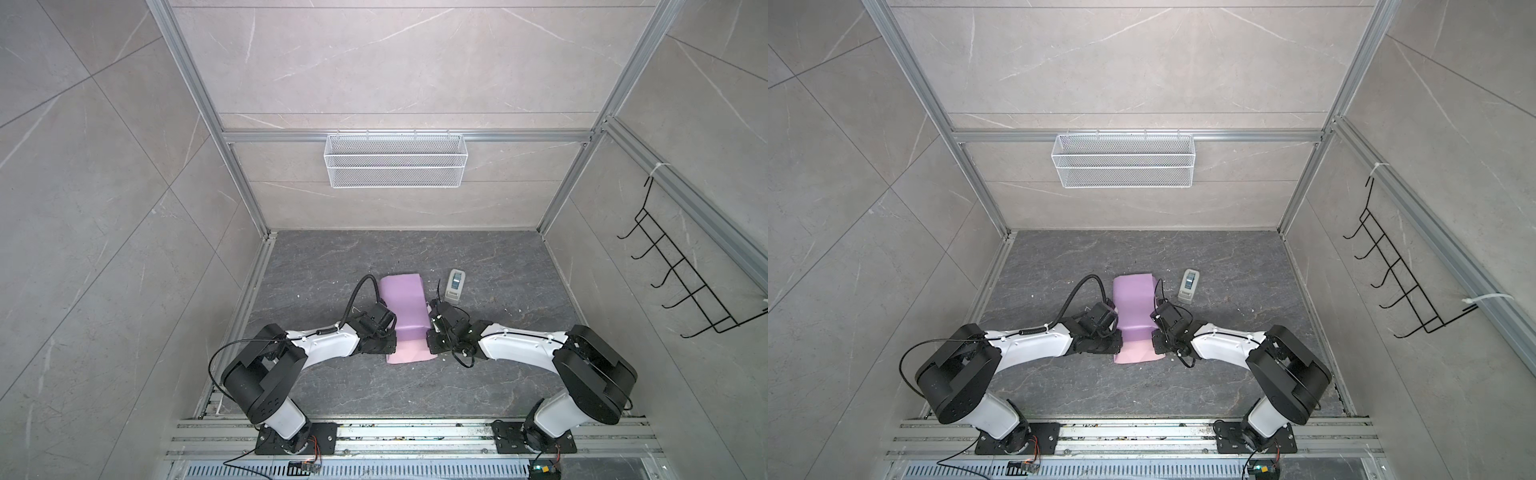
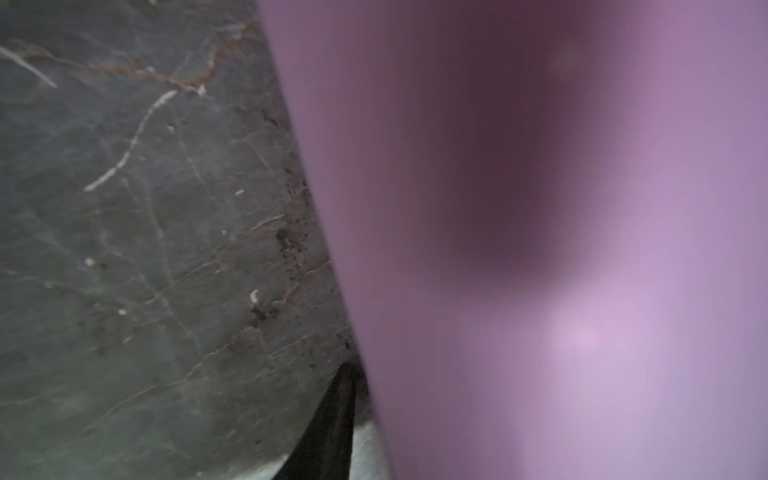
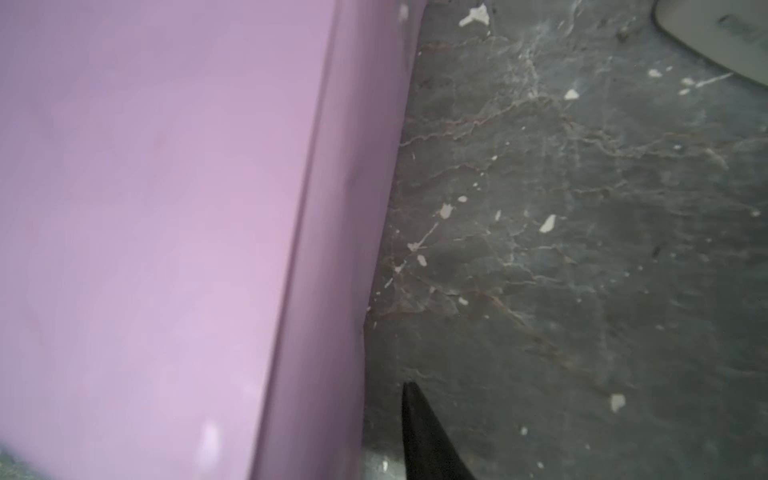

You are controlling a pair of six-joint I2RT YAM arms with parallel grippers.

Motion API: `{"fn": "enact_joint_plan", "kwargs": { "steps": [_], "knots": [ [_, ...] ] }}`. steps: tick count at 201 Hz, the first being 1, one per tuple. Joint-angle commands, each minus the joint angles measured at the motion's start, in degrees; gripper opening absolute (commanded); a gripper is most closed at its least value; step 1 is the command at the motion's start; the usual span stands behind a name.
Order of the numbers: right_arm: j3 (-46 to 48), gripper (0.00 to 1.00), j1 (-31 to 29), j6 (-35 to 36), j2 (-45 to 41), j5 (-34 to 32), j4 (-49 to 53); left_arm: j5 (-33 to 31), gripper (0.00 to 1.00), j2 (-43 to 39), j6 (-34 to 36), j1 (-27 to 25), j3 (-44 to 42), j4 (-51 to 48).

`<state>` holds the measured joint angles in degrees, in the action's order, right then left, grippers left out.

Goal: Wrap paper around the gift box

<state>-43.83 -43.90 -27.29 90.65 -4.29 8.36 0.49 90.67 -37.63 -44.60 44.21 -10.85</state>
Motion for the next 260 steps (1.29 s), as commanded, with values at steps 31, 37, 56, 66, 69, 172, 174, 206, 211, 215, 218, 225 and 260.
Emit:
{"fn": "enact_joint_plan", "kwargs": {
  "steps": [31, 37, 56, 66, 69, 172, 174, 206, 211, 215, 218, 225, 260],
  "knots": [
    [-0.14, 0.35, 0.12, -0.63, -0.46, -0.52, 0.84, -2.93, 0.19, -0.46, -1.88, -0.75, -0.56, -1.54],
    [-0.15, 0.35, 0.15, -0.51, -0.63, -0.38, 1.02, -2.89, 0.18, -0.20, -1.92, -0.71, -0.36, -1.54],
    [-0.02, 0.37, 0.12, -0.62, -1.15, 0.73, 1.22, -2.71, 0.15, 0.05, -2.43, -0.94, -0.04, -1.40],
    [0.15, 0.37, 0.13, -0.94, -1.32, 1.02, 1.15, -2.82, 0.13, -0.04, -2.64, -1.08, 0.00, -1.37],
    [0.23, 0.37, 0.11, -0.99, -1.35, 1.06, 1.13, -2.84, 0.12, -0.04, -2.77, -1.10, 0.08, -1.39],
    [4.17, 0.39, -0.59, -6.50, -5.92, 4.29, 1.13, -3.39, 0.00, 0.42, -5.09, -1.99, 1.22, -2.57],
    [4.26, 0.39, -0.64, -6.54, -6.01, 4.29, 1.07, -3.39, 0.00, 0.46, -5.09, -1.98, 1.23, -2.52],
    [4.46, 0.33, -1.01, -6.95, -4.91, 4.36, -0.02, -3.30, 0.00, 0.55, -5.04, -2.11, 1.44, -2.53],
    [4.40, 0.32, -1.01, -6.93, -4.58, 4.38, -0.19, -3.39, 0.00, 0.56, -5.02, -2.11, 1.41, -2.55],
    [4.33, 0.31, -1.05, -6.99, -4.32, 4.32, -0.36, -3.39, 0.00, 0.56, -5.06, -2.11, 1.45, -2.56],
    [4.23, 0.30, -1.02, -6.99, -4.16, 4.28, -0.48, -3.39, 0.00, 0.56, -5.04, -2.10, 1.42, -2.51],
    [4.10, 0.29, -1.01, -6.92, -3.72, 3.95, -0.69, -3.40, 0.00, 0.47, -5.00, -2.12, 1.39, -2.53],
    [2.61, 0.21, -1.01, -6.86, -1.43, 2.15, -1.87, -3.57, 0.00, -0.01, -5.33, -2.23, 0.94, -2.72]
  ]
}}
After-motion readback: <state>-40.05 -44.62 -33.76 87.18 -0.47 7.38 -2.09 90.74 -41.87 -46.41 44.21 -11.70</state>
